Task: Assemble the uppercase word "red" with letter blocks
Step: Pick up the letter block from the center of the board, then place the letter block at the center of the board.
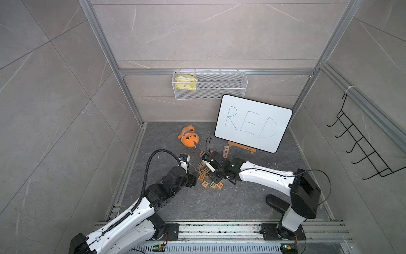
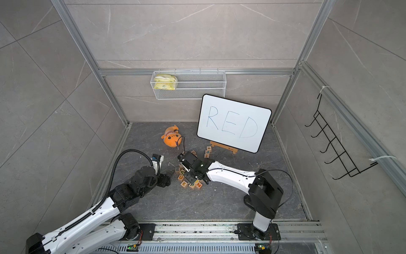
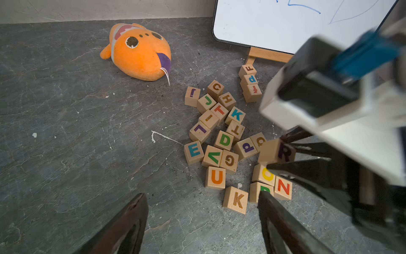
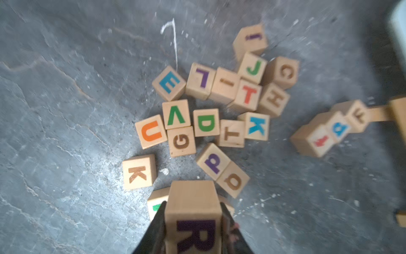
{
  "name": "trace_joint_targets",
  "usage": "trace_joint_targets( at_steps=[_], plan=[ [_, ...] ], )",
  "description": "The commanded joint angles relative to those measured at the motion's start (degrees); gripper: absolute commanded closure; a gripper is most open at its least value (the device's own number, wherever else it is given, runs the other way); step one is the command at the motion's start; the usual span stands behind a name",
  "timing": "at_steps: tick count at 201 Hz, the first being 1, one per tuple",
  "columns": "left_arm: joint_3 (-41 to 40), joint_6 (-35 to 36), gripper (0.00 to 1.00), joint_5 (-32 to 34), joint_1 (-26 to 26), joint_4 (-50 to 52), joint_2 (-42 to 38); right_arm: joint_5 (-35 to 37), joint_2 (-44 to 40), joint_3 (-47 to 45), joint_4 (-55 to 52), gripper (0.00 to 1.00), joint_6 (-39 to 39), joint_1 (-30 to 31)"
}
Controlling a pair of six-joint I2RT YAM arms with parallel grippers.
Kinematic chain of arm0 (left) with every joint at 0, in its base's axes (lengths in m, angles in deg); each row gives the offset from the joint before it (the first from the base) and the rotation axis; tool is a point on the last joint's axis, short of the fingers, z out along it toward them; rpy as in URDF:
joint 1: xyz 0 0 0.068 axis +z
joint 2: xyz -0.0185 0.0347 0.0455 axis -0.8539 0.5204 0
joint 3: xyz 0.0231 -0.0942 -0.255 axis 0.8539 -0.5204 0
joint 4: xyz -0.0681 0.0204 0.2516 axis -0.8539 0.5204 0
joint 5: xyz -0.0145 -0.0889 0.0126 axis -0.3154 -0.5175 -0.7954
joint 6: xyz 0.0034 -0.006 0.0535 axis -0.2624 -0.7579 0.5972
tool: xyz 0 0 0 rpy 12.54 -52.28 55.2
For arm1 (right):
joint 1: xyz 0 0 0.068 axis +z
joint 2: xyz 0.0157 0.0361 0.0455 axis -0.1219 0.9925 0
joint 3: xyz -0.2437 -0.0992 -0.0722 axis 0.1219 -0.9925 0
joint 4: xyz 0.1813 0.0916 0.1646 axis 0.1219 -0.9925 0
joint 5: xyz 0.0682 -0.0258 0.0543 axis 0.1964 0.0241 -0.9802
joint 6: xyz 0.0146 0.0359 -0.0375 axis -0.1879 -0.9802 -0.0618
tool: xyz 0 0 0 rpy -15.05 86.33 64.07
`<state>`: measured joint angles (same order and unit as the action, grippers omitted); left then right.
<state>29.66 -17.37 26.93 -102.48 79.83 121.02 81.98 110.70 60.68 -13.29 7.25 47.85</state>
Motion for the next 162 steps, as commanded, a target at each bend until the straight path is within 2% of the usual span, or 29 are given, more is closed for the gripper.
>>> trace_joint_targets(
  at_steps=[1,15,24,32,52,78,92,103,129,162],
  plan=[
    [0.5,0.2,0.18,-1.6,0.1,-2.4,-1.1,0.5,-8.9,-4.8,5.3,1.00,4.1,0.0],
    [0.3,0.3,0.18,-1.6,0.1,-2.4,-1.8,-9.5,-13.6,-8.4,6.6,1.00,10.1,0.0],
    [0.0,0.3,0.18,-1.6,0.1,-2.6,-2.4,-20.0,-15.4,-10.1,3.9,1.00,16.2,0.3],
    [-0.3,0.6,0.18,-1.4,0.2,-2.8,-2.8,-23.7,-16.3,-10.2,-0.8,1.00,21.9,1.5],
    [-0.2,1.0,0.18,-0.9,0.2,-2.5,-3.2,-22.0,-18.0,-7.7,-12.2,1.00,32.3,4.2],
    [-0.3,0.7,0.18,-2.0,0.2,-2.8,-3.0,-13.2,-20.4,-6.3,-17.2,1.00,42.8,3.8],
    [-0.3,0.6,0.18,-3.2,0.2,-3.2,-2.4,-9.1,-20.4,-6.2,-18.0,1.00,45.3,1.8],
    [0.0,0.3,0.18,-3.7,0.2,-3.4,-1.9,-10.5,-19.7,-5.7,-19.2,1.00,46.6,-1.5],
    [0.3,-0.1,0.18,-5.4,0.2,-3.6,-0.6,-16.1,-18.0,-9.2,-20.1,1.00,56.5,-7.0],
    [-0.1,-0.4,0.18,-6.4,0.2,-4.9,0.1,-19.1,-14.7,-14.2,-13.4,1.00,57.5,-14.6]
  ],
)
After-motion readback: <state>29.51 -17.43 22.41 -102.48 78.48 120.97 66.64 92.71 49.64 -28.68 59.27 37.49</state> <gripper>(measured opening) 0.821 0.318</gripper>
